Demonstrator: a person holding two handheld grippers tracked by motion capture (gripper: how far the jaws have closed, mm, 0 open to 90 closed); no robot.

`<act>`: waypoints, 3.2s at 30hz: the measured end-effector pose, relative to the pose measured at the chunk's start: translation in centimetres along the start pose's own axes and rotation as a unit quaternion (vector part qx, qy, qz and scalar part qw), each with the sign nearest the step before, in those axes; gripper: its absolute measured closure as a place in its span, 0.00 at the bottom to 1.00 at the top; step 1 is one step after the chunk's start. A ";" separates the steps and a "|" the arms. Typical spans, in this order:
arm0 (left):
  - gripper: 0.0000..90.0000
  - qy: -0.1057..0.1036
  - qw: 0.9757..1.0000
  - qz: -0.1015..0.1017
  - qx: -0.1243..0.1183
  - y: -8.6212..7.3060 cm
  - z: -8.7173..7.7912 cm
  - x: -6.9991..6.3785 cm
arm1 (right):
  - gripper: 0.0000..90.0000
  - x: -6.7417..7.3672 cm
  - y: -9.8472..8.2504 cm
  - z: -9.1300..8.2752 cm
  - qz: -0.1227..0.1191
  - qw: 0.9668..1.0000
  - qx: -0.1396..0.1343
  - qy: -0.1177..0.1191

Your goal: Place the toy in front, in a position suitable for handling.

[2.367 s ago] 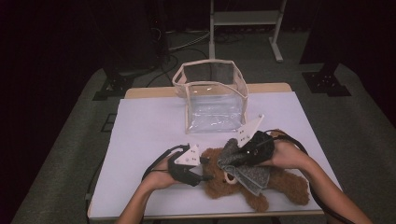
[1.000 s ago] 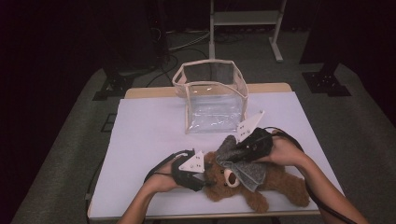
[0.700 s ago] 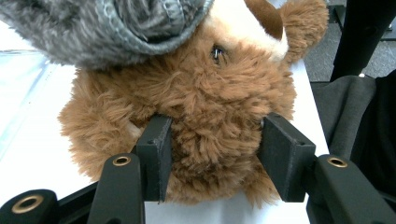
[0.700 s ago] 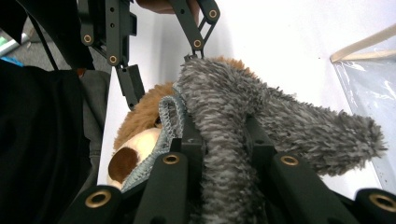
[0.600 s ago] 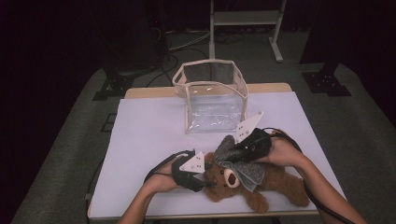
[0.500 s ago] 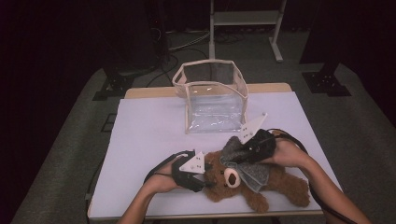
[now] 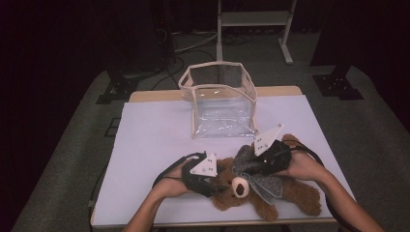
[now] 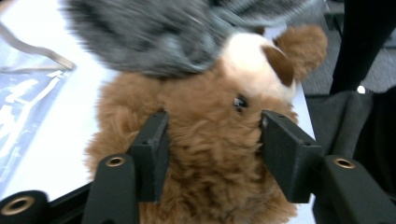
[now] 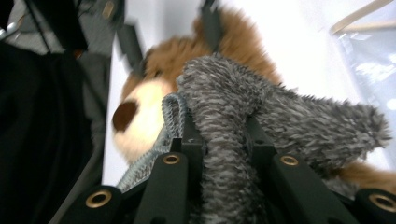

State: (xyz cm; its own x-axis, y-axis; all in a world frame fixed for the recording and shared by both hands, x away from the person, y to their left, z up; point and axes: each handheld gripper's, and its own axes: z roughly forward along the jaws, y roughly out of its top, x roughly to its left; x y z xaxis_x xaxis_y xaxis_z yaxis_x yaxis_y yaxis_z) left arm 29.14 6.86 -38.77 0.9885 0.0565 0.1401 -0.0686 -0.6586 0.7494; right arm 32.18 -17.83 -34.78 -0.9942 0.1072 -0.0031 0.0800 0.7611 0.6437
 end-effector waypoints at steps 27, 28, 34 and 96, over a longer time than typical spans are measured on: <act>0.44 -0.010 0.999 -0.035 -0.012 1.2 -2.3 2.5 | 0.84 0.8 -7.2 -4.4 0.054 0.997 -0.036 -0.034; 0.42 -0.011 0.999 -0.036 -0.008 1.3 -2.3 2.7 | 0.84 1.0 -7.3 -4.3 0.055 0.997 -0.038 -0.034; 0.39 -0.033 0.998 -0.043 0.010 1.6 -1.4 3.5 | 0.84 2.2 -7.8 -3.7 0.041 0.997 -0.048 -0.035; 0.72 -0.067 0.989 -0.133 -0.003 0.9 2.1 3.8 | 0.84 2.4 -8.7 -3.5 0.054 0.993 -0.095 -0.036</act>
State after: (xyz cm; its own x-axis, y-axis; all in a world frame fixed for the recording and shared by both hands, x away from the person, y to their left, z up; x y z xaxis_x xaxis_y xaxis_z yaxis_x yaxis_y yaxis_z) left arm 33.08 4.89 -38.97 0.9808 0.1257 -0.1491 0.1950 -0.6300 0.7517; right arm 28.85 -26.45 -37.70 -0.9721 0.2334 0.0233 0.1649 0.6093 0.7756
